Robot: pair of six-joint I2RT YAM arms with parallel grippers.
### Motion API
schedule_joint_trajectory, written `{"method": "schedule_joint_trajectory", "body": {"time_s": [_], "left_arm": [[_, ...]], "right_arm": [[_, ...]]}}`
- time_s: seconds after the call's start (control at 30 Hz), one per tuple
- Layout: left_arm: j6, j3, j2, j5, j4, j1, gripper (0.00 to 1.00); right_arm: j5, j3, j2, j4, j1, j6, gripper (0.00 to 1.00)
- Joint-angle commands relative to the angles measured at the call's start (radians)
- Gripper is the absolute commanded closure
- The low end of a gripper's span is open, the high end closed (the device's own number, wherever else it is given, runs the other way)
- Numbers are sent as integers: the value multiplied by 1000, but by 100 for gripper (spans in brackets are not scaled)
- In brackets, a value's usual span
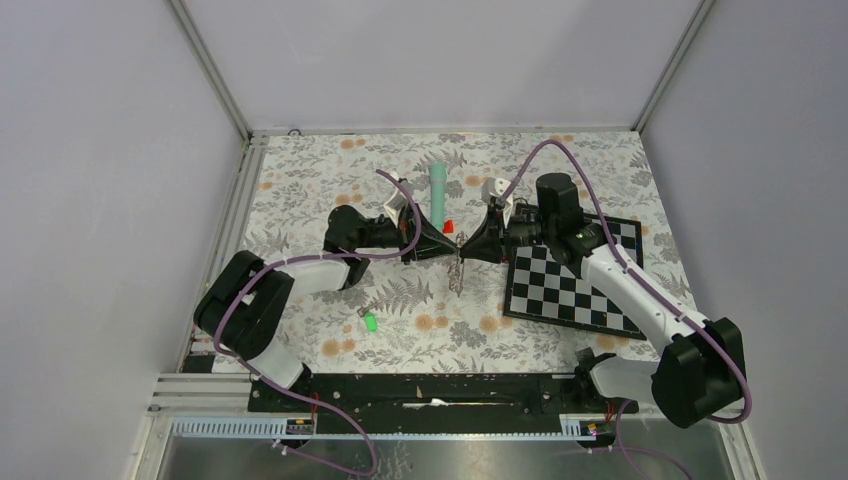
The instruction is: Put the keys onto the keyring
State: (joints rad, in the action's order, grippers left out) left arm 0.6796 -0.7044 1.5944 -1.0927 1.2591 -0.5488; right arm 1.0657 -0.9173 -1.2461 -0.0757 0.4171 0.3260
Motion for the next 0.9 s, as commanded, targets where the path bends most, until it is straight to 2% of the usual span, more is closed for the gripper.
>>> {"method": "schedule_joint_trajectory", "body": {"time_s": [0.0, 0.17, 0.27, 0.3, 0.33, 0.47, 0.57, 0.67, 0.7, 0.87], "left_arm": [[-2, 0, 3, 15, 88, -7, 100], [-22, 4, 8, 3, 84, -10, 100], [-73, 4, 6, -18, 64, -10, 100], [-102, -1, 1, -29, 40, -8, 99], [-141, -9, -5, -41, -1, -7, 92], [-389, -66, -46, -103, -311, 10, 61], [-696, -148, -79, -126, -663, 24, 48], [-1138, -274, -102, -72, -1196, 26, 41], [-1223, -300, -102, -52, -1300, 25, 40], [-1378, -356, -117, 62, -1518, 27, 35]], "right_arm": [[25, 12, -5, 65, -8, -31, 84], [18, 13, -5, 109, -8, -43, 100], [-14, 4, 0, 85, -8, -12, 100], [-35, -3, 3, 29, -8, 28, 100], [-50, -9, 5, -5, -8, 70, 100], [-85, -4, 24, -95, -7, 207, 100], [-106, 13, 39, -137, -6, 294, 100], [-127, 26, 53, -181, -3, 382, 100], [-137, 31, 58, -197, 2, 413, 100], [-215, 53, 77, -228, 29, 506, 100]]}}
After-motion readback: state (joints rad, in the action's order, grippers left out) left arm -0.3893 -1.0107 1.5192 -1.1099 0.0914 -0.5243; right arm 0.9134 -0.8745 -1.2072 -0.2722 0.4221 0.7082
